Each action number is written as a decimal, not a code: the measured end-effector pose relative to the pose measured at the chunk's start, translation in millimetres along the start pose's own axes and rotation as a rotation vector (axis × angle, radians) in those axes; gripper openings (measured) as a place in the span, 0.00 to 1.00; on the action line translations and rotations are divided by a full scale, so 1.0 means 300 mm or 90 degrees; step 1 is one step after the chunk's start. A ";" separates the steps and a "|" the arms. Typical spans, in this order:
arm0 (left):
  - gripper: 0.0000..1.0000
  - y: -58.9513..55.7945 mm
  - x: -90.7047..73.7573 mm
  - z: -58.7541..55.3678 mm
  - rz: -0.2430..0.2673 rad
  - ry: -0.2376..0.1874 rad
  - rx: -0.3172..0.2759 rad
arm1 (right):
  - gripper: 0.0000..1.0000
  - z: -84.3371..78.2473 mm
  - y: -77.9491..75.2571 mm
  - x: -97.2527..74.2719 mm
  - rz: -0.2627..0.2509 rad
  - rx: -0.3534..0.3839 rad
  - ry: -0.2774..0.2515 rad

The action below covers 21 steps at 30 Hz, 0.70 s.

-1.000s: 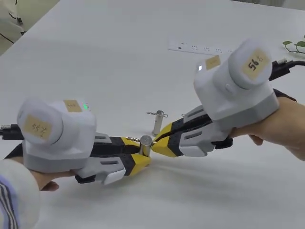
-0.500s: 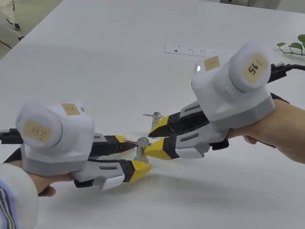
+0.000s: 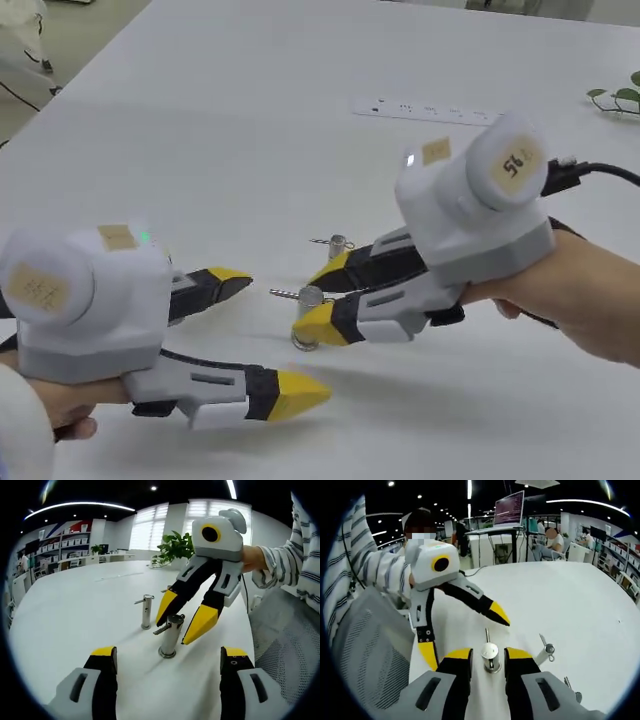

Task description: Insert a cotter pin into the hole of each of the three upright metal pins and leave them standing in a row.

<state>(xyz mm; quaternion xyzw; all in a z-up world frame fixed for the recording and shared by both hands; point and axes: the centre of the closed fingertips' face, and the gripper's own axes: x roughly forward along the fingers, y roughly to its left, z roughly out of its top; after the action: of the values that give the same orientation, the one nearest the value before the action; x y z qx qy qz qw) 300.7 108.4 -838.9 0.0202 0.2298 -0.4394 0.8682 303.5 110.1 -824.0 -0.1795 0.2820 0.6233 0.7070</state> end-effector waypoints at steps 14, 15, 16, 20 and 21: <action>0.98 -0.030 -0.029 -0.003 -0.003 0.002 0.011 | 0.19 -0.019 -0.006 0.030 -0.008 -0.013 0.005; 0.98 -0.035 -0.030 -0.002 -0.004 0.002 0.008 | 0.18 -0.019 -0.008 0.030 -0.009 -0.014 0.004; 0.98 -0.038 -0.031 0.000 -0.005 0.001 0.006 | 0.17 -0.020 -0.011 0.030 -0.013 -0.016 0.003; 0.98 -0.041 -0.036 -0.001 0.002 0.006 0.009 | 0.16 -0.016 -0.021 0.032 -0.030 -0.047 -0.006; 0.98 -0.039 -0.037 -0.002 0.005 0.008 0.010 | 0.15 -0.017 -0.019 0.031 -0.030 -0.045 -0.007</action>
<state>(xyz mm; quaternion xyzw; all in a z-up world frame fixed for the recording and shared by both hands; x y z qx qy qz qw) 285.8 109.6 -832.8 0.0306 0.2315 -0.4376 0.8683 308.7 113.5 -834.3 -0.2075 0.2517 0.6168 0.7164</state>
